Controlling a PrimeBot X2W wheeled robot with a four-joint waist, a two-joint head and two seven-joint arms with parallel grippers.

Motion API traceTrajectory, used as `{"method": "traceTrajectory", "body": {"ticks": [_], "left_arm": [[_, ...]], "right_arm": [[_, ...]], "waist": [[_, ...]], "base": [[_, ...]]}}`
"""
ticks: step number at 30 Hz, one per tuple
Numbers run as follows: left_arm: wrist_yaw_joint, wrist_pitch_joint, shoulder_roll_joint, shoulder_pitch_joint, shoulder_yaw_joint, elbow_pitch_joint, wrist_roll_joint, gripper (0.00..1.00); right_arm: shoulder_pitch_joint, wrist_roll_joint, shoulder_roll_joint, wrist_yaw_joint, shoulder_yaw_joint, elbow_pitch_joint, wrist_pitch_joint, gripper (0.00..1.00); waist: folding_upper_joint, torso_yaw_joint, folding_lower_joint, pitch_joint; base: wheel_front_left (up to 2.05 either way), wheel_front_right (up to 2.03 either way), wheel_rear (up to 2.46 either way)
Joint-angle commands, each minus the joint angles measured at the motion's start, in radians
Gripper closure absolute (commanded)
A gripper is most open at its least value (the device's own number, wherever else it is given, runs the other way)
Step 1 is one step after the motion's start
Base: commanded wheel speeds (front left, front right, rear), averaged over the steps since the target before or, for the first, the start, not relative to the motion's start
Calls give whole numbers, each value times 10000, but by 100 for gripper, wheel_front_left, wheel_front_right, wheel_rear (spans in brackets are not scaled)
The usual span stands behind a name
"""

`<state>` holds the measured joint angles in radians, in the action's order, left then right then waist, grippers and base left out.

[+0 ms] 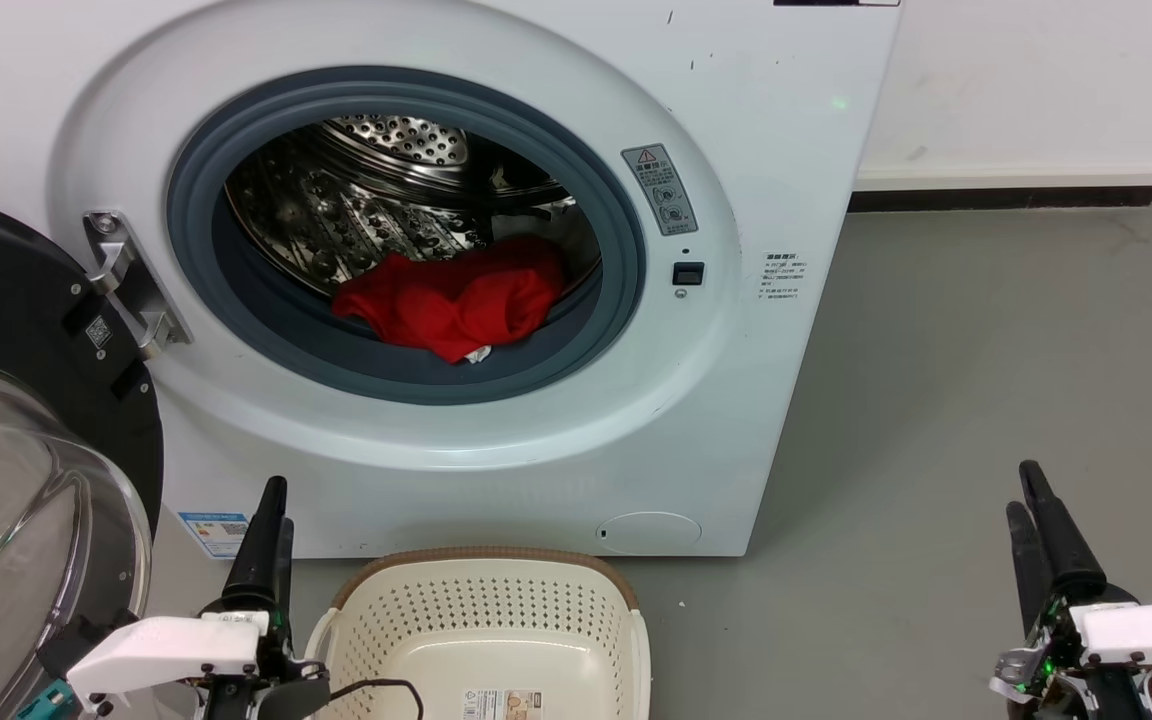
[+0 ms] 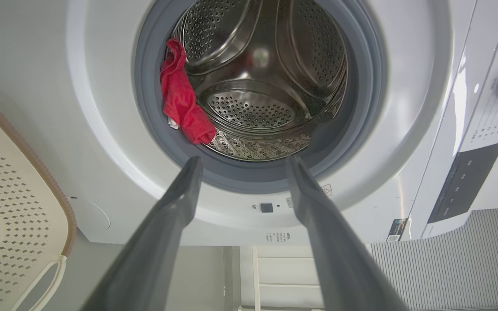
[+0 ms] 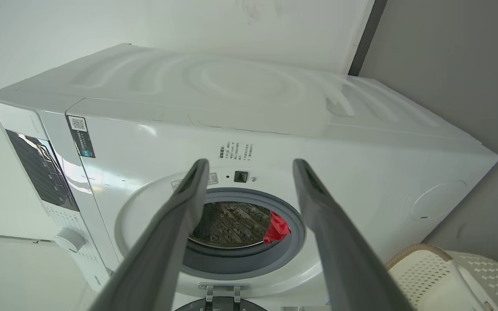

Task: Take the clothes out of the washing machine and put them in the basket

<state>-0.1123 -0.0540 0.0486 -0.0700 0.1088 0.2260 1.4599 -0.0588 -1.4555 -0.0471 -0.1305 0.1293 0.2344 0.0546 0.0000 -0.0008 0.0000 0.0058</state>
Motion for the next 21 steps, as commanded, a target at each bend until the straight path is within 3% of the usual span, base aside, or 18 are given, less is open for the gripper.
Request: {"method": "traceTrajectory", "body": {"ticks": [1, 21], "left_arm": [[49, 87, 19, -149, 27, -280, -290, 0], [1071, 916, 20, 79, -587, -1312, -4713, 0]], "right_arm": [[-76, 333, -40, -2, 46, -273, -88, 0], [331, 5404, -43, -2, -364, -1841, -923, 0]], "waist": [[0, -2, 0, 3], [0, -16, 0, 83]], "base": [[0, 0, 0], [0, 0, 0]]}}
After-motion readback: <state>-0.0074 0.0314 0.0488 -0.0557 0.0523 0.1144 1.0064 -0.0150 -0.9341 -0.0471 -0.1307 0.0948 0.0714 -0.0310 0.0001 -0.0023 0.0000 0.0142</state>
